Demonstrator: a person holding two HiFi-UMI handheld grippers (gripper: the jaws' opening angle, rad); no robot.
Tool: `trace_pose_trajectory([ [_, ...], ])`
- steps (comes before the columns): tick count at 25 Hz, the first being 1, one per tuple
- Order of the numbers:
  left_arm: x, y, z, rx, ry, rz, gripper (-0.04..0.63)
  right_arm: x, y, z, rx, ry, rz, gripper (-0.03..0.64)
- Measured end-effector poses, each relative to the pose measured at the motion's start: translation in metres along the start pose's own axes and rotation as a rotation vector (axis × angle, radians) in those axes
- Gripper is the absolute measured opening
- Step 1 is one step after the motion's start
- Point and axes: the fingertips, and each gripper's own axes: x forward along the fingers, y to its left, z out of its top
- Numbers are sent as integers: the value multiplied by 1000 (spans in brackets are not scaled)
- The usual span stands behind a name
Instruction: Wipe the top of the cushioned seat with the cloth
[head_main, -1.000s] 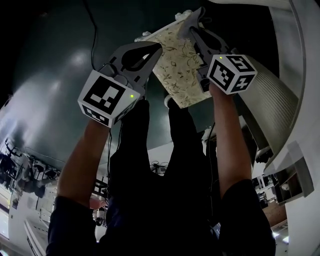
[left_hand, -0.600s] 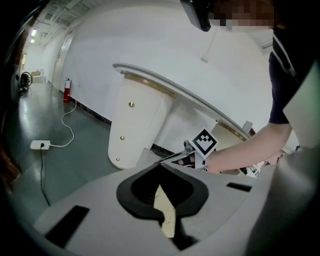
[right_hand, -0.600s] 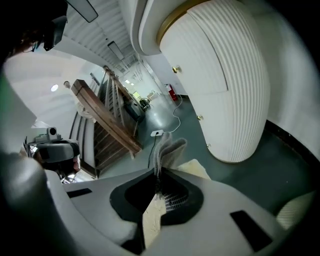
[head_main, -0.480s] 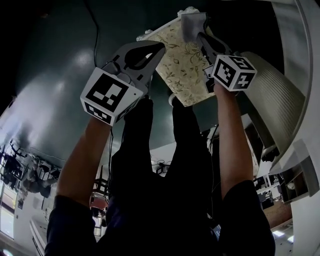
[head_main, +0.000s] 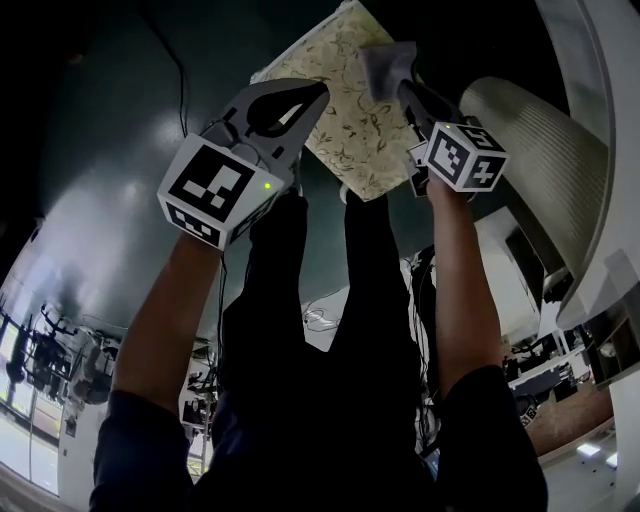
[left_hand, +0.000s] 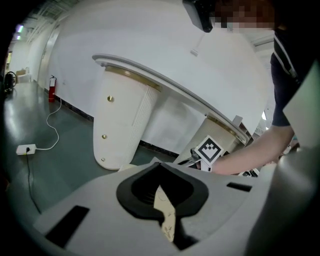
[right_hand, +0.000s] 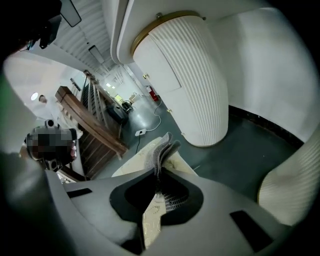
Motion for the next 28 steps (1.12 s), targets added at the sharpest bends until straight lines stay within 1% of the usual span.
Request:
trace_pose_trajectory([
  [11,27,-41,-8,47,37,-81,8,-45,-37,-47,95,-23,-77,34],
  [20,49,-78,-17,73,77,-129,8,-83,-69,-88,168,-33,-133,34],
  [28,75,-111,-22,96,103,-170,8,-112,-98,-118,219,-44,-165,34],
])
